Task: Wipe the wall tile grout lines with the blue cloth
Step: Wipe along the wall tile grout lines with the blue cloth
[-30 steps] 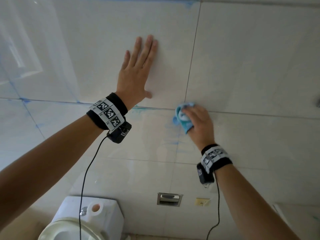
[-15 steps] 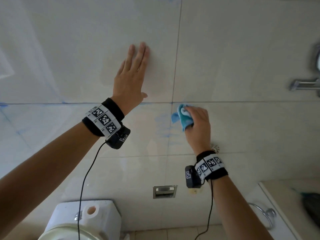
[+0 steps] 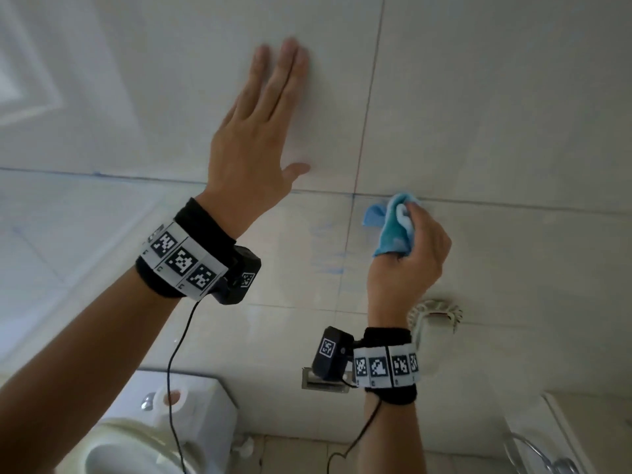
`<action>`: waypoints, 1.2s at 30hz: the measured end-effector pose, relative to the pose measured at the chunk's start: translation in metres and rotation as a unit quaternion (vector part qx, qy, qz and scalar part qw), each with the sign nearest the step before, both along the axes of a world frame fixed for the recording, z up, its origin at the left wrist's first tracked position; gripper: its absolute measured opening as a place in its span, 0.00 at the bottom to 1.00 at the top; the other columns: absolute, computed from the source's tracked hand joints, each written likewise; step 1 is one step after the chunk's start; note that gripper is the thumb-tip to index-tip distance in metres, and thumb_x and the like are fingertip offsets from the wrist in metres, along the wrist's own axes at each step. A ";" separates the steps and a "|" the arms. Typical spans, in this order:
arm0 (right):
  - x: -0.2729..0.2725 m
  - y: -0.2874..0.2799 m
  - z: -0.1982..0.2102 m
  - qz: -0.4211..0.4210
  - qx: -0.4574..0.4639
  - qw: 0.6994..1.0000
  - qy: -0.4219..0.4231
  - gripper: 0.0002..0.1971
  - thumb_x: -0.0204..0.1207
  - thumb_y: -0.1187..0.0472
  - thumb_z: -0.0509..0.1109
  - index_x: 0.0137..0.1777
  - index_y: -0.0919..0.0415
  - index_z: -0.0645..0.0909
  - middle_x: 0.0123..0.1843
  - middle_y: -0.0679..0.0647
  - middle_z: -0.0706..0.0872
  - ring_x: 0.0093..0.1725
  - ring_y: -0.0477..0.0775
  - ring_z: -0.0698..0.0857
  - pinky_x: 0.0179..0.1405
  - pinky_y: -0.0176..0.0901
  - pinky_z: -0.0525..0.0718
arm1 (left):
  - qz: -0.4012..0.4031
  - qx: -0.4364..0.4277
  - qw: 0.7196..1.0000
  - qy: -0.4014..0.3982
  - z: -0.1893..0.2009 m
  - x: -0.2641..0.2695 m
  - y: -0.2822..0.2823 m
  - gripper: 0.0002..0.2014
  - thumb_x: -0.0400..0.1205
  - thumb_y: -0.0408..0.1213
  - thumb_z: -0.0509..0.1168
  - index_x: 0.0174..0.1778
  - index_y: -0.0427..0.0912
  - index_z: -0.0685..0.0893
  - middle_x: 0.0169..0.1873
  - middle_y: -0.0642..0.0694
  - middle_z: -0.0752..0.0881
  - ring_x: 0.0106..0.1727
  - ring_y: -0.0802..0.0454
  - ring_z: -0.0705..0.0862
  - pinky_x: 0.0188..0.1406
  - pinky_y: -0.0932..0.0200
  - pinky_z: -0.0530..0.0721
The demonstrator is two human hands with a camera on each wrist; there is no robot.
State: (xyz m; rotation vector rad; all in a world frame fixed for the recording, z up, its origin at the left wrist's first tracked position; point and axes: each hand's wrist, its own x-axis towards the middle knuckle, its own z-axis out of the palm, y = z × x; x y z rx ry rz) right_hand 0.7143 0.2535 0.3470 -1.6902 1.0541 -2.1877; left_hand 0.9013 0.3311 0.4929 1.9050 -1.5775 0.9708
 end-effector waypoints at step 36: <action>0.035 0.007 -0.008 0.011 0.036 0.999 0.021 0.19 0.82 0.67 0.69 0.72 0.65 0.85 0.74 0.55 0.86 0.69 0.59 0.79 0.66 0.52 0.85 | 0.027 0.004 0.999 -0.016 -0.004 0.000 0.001 0.59 0.75 0.58 0.78 0.94 0.42 0.50 0.93 0.46 0.52 0.93 0.43 0.50 0.85 0.52 0.67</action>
